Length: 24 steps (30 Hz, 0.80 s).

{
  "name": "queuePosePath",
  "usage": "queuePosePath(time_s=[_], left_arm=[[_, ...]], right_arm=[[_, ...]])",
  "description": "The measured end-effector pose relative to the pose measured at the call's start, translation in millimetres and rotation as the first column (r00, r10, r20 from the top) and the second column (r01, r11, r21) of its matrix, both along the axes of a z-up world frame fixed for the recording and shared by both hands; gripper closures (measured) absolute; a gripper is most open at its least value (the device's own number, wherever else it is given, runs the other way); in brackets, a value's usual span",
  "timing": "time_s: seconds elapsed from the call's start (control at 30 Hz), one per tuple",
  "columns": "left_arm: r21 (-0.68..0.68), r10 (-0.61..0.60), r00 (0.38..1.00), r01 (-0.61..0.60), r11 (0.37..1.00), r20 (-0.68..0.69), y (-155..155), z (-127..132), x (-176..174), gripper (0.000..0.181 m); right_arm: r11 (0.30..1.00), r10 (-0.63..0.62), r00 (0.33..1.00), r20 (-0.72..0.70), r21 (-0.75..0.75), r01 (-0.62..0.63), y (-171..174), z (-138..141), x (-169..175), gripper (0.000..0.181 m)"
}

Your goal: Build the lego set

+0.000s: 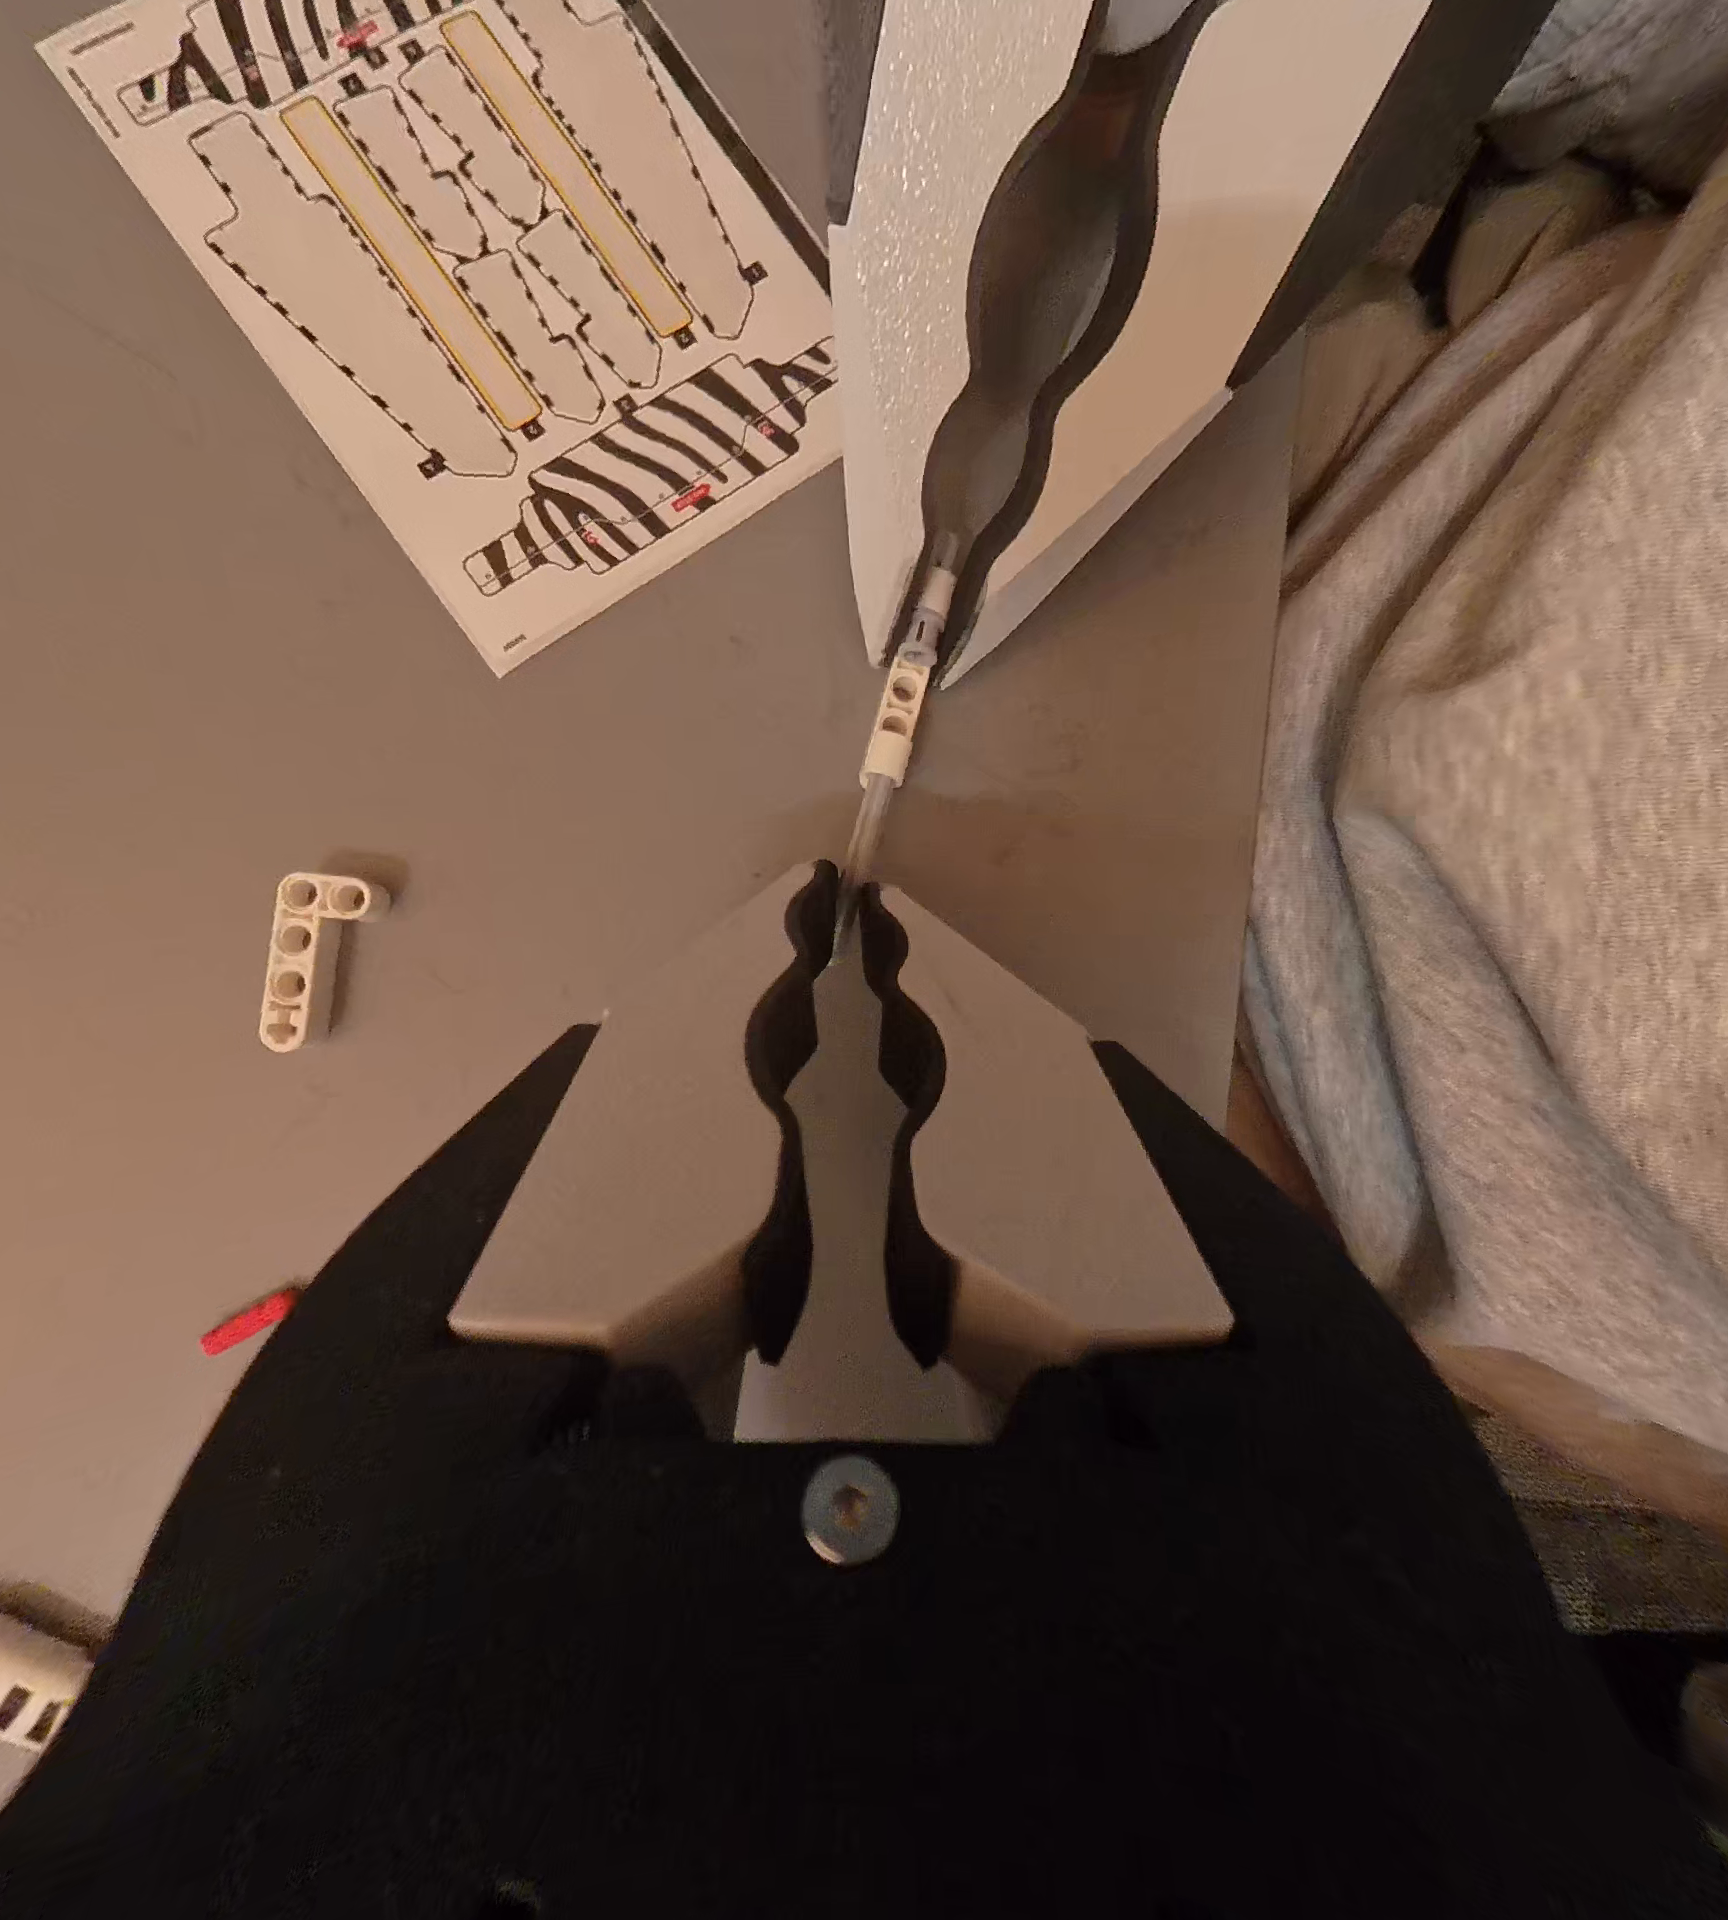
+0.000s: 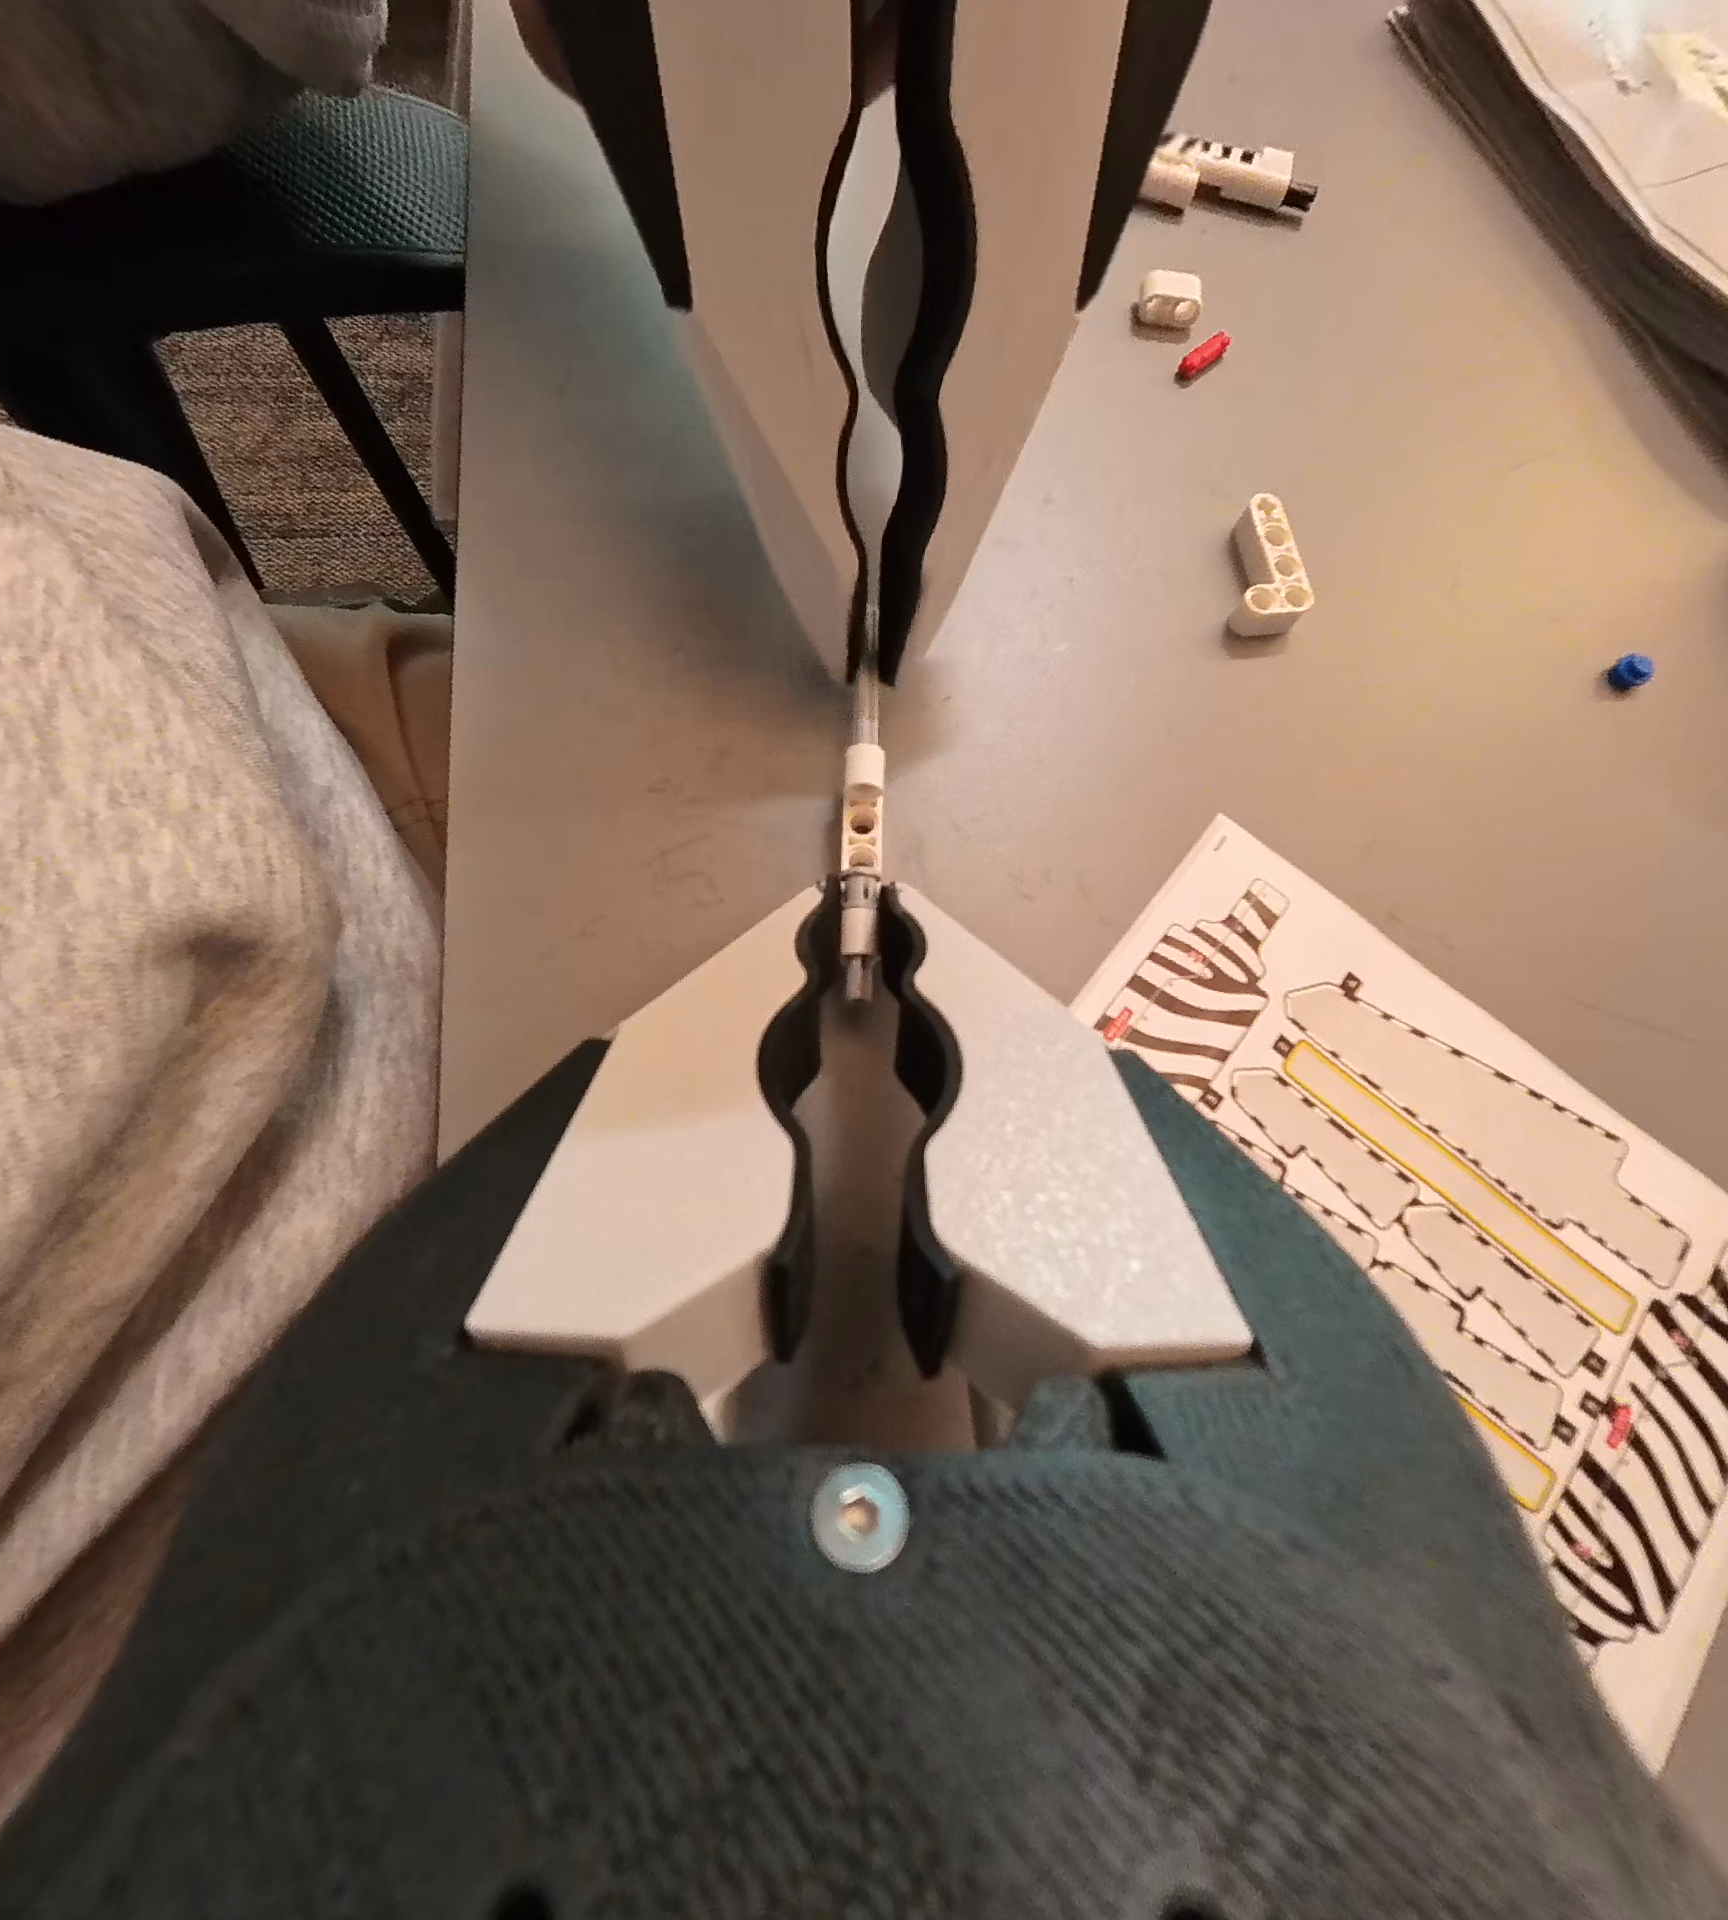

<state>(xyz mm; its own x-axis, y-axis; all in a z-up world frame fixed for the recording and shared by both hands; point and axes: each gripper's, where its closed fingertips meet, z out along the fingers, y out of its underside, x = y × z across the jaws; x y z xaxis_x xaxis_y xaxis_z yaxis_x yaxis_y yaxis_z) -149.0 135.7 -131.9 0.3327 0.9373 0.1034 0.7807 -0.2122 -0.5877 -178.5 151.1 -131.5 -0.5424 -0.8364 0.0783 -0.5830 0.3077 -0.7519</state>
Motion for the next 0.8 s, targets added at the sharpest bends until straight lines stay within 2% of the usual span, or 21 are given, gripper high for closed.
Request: queuePosePath(time_s=[0.27, 0.37, 0.73, 0.77, 0.8], left_arm=[[0.024, -0.029, 0.998, 0.03, 0.999, -0.047, 13, 5, -11, 0.178], [0.003, -0.027, 0.999, 0.027, 1.0, -0.045, 12, 3, -14, 0.178], [0.055, -0.009, 0.999, 0.012, 0.998, -0.05, 13, 3, -15, 0.177], [0.075, -0.007, 0.999, 0.01, 0.997, -0.046, 13, 3, -14, 0.173], [0.087, -0.003, 0.999, 0.006, 0.996, -0.042, 14, 2, -14, 0.162]], right_arm=[[1.0, 0.005, 1.0, 0.0, -0.003, -0.005, 0, 0, 0, 0.175], [1.0, 0.01, 1.0, 0.001, 0.001, -0.01, 0, 0, 1, 0.175], [1.0, 0.01, 1.0, 0.003, 0.006, -0.01, -1, -1, 1, 0.175], [1.0, 0.01, 1.0, 0.003, 0.006, -0.01, -1, -1, 1, 0.175], [1.0, 0.01, 1.0, 0.002, 0.004, -0.01, -1, -1, 1, 0.175]])
